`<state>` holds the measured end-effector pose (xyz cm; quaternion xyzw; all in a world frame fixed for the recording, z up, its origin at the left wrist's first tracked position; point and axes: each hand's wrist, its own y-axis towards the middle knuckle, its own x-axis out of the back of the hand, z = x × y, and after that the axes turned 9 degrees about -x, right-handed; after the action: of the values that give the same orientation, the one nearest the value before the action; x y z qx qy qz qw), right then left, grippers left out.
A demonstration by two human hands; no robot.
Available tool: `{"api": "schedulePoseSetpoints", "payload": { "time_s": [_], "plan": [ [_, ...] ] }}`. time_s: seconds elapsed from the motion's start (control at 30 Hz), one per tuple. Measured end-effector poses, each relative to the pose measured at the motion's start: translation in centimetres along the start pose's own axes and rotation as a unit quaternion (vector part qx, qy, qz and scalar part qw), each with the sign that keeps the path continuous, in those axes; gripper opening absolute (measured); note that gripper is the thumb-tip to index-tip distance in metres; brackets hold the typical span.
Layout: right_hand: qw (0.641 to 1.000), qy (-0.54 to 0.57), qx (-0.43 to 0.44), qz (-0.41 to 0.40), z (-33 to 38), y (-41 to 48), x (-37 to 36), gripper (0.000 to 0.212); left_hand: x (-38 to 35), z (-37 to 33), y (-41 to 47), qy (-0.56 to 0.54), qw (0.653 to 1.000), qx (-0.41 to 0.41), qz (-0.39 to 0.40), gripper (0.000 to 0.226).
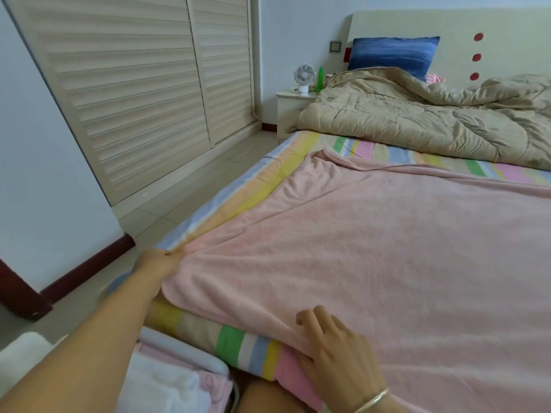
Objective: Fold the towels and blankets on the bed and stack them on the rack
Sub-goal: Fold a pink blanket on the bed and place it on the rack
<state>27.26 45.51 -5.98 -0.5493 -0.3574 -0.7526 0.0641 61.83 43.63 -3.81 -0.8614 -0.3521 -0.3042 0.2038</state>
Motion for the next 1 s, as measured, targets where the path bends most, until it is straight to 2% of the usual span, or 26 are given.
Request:
{"api": "schedulePoseSetpoints", "payload": {
  "time_s": [0.07, 0.17, 0.27, 0.33, 0.4, 0.47, 0.53, 0.6, 0.7, 0.83, 0.87, 1.0],
  "plan": [
    [0.997, 0.008, 0.058, -0.040, 0.8, 0.1, 0.0, 0.019, 0.2, 0.3, 0.2, 0.057, 0.998, -0.023, -0.011, 0.034],
    [0.993, 0.036, 0.102, -0.046, 2.2, 0.4, -0.5, 0.025, -0.1, 0.3, -0.4, 0.203, 0.974, -0.094, -0.039, 0.031],
    [0.991, 0.078, 0.106, 0.008, 3.1, 0.4, -0.7, 0.018, -0.9, 0.5, -1.0, 0.320, 0.930, -0.160, -0.082, 0.029],
    [0.989, 0.111, 0.083, 0.054, 3.2, 0.4, -0.7, 0.012, -1.4, 0.5, -1.6, 0.371, 0.904, -0.188, -0.100, 0.023],
    [0.978, 0.178, 0.023, 0.105, 3.2, 0.7, -0.5, 0.019, -1.5, 0.1, -2.5, 0.431, 0.875, -0.189, -0.111, 0.019],
    [0.953, 0.261, -0.064, 0.141, 3.0, 1.2, 0.0, 0.031, -1.6, -0.7, -3.3, 0.484, 0.839, -0.220, -0.113, 0.026],
    [0.941, 0.293, -0.106, 0.130, 1.9, 0.8, 0.4, 0.039, -2.3, -2.1, -4.3, 0.465, 0.829, -0.292, -0.106, 0.040],
    [0.952, 0.267, -0.124, 0.080, 0.2, -0.2, 1.3, 0.033, -3.8, -4.2, -6.2, 0.402, 0.834, -0.370, -0.078, 0.052],
    [0.970, 0.202, -0.132, 0.010, -2.9, -2.4, 2.4, 0.028, -7.3, -7.8, -10.5, 0.315, 0.835, -0.450, -0.015, 0.051],
    [0.985, 0.092, -0.142, -0.041, -6.9, -6.9, 4.4, 0.035, -12.9, -11.6, -17.4, 0.202, 0.815, -0.539, 0.060, 0.046],
    [0.985, 0.077, -0.145, -0.049, -7.8, -8.2, 4.9, 0.036, -14.0, -12.1, -19.0, 0.162, 0.809, -0.561, 0.069, 0.044],
    [0.973, -0.005, -0.192, -0.126, -13.7, -15.6, 9.3, 0.026, -19.1, -14.2, -27.7, 0.029, 0.737, -0.671, 0.078, 0.022]
  ]
}}
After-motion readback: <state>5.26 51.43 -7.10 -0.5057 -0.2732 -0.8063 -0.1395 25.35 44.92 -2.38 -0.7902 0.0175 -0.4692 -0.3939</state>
